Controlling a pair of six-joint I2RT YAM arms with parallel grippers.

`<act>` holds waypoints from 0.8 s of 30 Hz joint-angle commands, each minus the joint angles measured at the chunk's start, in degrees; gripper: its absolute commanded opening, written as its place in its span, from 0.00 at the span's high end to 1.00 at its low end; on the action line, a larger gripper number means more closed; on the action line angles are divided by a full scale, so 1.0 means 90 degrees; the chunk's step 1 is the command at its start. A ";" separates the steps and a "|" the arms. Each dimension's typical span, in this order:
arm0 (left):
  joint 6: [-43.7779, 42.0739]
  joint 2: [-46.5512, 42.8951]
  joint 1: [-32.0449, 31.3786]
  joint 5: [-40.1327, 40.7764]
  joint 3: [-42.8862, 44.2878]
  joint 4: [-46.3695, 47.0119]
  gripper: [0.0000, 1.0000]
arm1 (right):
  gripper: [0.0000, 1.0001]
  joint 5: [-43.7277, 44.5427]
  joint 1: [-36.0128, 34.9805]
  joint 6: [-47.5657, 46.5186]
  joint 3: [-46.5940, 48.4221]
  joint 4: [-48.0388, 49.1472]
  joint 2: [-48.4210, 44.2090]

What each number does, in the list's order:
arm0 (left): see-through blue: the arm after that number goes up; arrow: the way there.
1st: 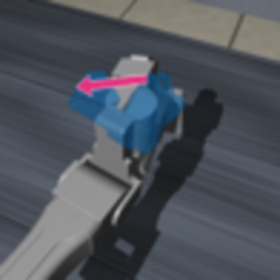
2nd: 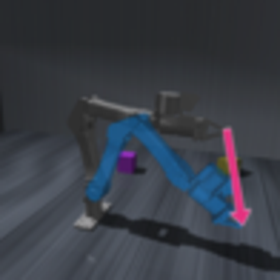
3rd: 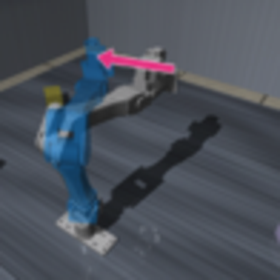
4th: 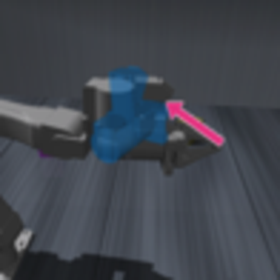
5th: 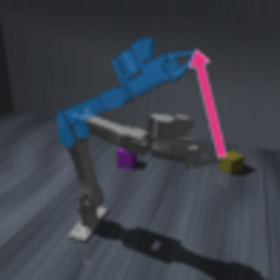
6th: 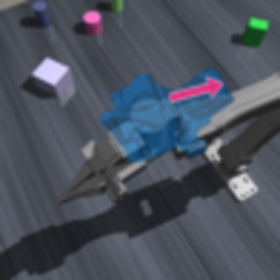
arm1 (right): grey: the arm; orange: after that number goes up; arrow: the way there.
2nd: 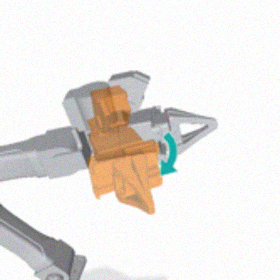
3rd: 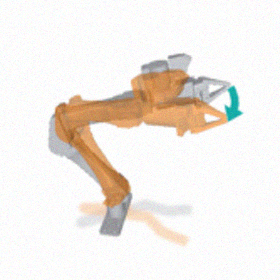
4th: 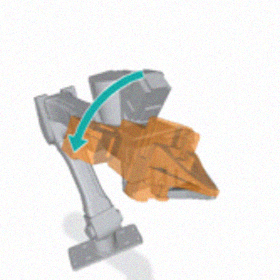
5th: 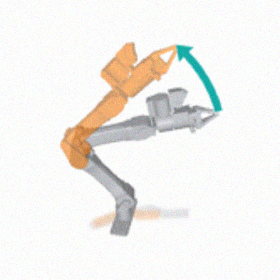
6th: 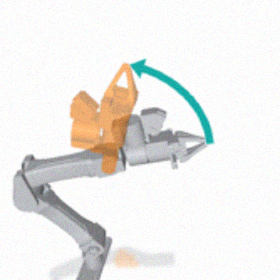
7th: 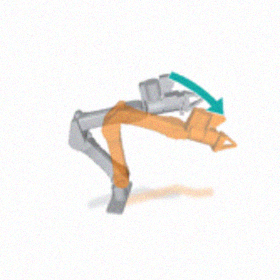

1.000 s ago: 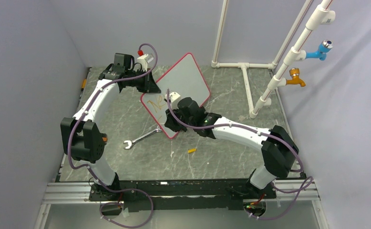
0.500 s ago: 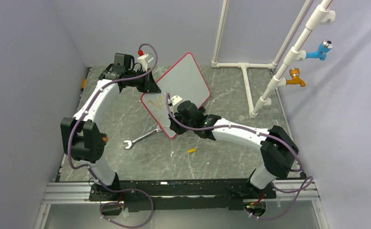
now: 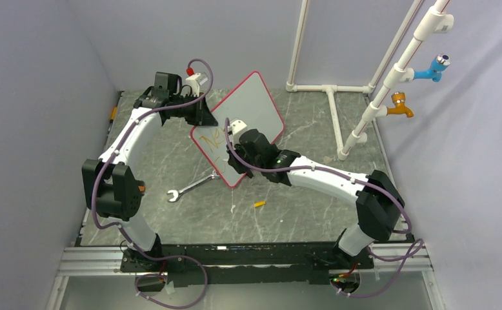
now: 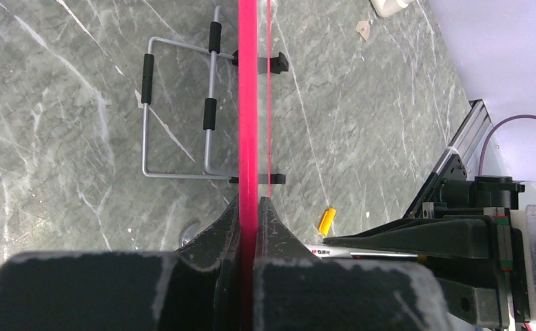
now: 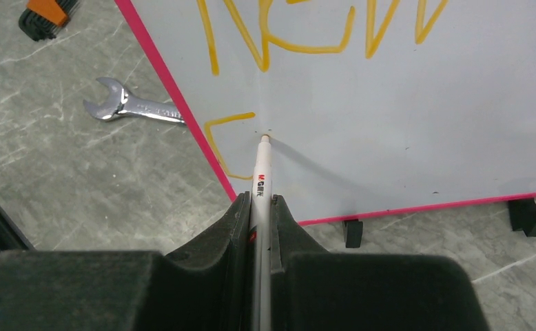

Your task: Write a sentence on the whiteboard

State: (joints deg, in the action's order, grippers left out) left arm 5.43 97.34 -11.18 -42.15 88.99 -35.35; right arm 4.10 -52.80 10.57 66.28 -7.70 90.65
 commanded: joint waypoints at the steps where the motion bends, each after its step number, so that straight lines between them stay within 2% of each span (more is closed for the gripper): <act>1: -0.0254 -0.0059 -0.0110 0.0086 -0.0103 -0.0016 1.00 | 1.00 -0.0189 0.0026 -0.0037 0.0118 0.0104 -0.0457; 16: -0.0271 -0.0083 -0.0105 0.0085 -0.0122 -0.0008 1.00 | 1.00 0.0131 0.0086 -0.0051 0.0741 0.0143 -0.0082; 24: -0.0279 -0.0080 -0.0105 0.0078 -0.0116 -0.0031 1.00 | 1.00 0.0123 0.0155 0.0042 0.0695 0.0176 0.0120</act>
State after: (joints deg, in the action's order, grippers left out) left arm 5.43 97.34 -11.18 -42.15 88.99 -35.35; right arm 4.27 -51.72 10.59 71.24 -7.64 91.11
